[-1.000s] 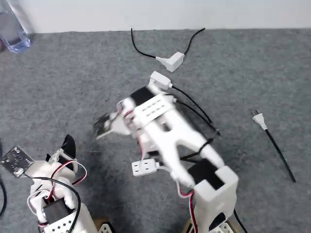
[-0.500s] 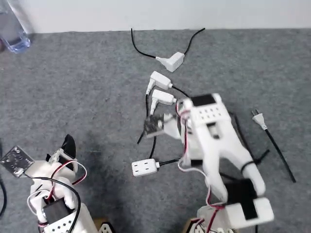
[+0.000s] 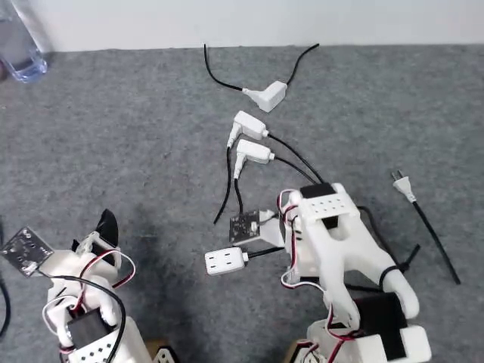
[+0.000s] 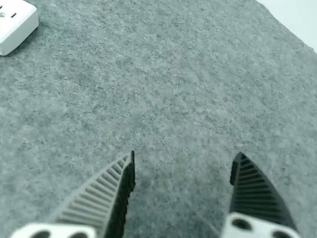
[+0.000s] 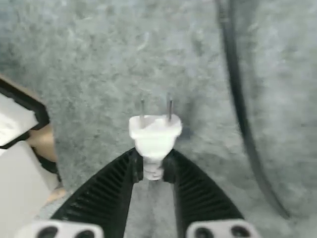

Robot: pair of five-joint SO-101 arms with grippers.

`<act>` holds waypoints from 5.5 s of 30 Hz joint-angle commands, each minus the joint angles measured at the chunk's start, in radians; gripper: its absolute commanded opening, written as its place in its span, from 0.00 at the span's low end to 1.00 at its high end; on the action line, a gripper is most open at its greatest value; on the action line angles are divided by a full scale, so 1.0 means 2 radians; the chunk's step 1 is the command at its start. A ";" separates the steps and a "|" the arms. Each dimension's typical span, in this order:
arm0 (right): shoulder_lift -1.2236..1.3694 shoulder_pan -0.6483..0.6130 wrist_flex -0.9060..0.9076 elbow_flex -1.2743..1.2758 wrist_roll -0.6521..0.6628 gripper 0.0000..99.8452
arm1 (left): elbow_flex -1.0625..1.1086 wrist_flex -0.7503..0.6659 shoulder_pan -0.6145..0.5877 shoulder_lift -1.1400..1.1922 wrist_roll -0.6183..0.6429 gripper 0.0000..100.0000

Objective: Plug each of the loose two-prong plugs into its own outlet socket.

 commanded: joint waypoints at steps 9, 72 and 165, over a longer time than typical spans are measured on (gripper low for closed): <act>-0.056 -0.073 0.088 -0.029 0.005 0.30 | -0.003 0.002 0.002 -0.002 -0.004 0.30; 0.114 -0.185 -0.026 -0.213 -0.113 0.01 | -0.003 0.002 0.002 -0.003 -0.004 0.30; -0.121 0.161 -0.062 0.026 0.087 0.31 | -0.003 0.002 0.002 -0.002 -0.004 0.30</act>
